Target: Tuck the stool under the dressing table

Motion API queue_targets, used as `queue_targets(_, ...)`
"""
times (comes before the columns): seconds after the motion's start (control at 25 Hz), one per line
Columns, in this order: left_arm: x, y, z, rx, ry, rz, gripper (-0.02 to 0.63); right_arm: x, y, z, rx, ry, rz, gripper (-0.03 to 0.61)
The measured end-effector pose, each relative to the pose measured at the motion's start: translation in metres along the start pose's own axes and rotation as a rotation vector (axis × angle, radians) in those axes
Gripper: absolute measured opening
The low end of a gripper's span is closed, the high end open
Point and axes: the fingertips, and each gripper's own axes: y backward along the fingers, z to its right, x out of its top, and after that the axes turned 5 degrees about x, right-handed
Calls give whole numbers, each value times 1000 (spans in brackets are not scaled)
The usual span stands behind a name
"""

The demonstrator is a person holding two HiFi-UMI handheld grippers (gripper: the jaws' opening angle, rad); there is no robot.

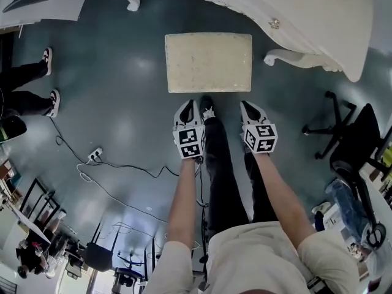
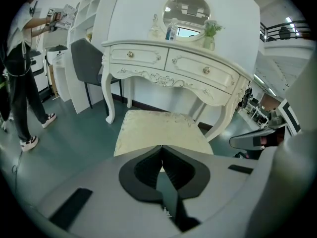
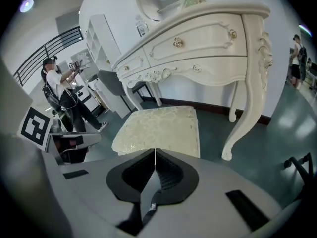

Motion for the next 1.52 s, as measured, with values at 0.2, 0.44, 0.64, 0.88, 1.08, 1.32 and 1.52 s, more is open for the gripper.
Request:
queue_targets(0.2, -29, -33, -1, -7, 53, -40, 15, -20, -40, -3, 11, 10, -41, 44)
queue_targets(0.44, -58, -63, -4, -41, 45, -88, 15, -36, -71, -1, 7, -50, -52, 44)
queue_targets(0.64, -76, -80, -5, -56, 55, -134, 15, -47, -98, 0, 16, -61, -90, 44)
queue_targets(0.88, -78, -91, -10, -85, 35, -162, 15, -49, -119, -1, -23, -59, -101, 44)
queue_targets(1.08, -74, -98, -12, -92, 48, -150, 15, -46, -123, 1, -11, -38, -86, 44)
queue_targets(1.32, -64, -107, -13, -107, 61, -138, 15, -36, -128, 5, -31, -50, -70, 44)
queue_targets(1.52, -49, -121, -14, -121, 57, -131, 15, -21, -137, 13, -46, -52, -51, 44)
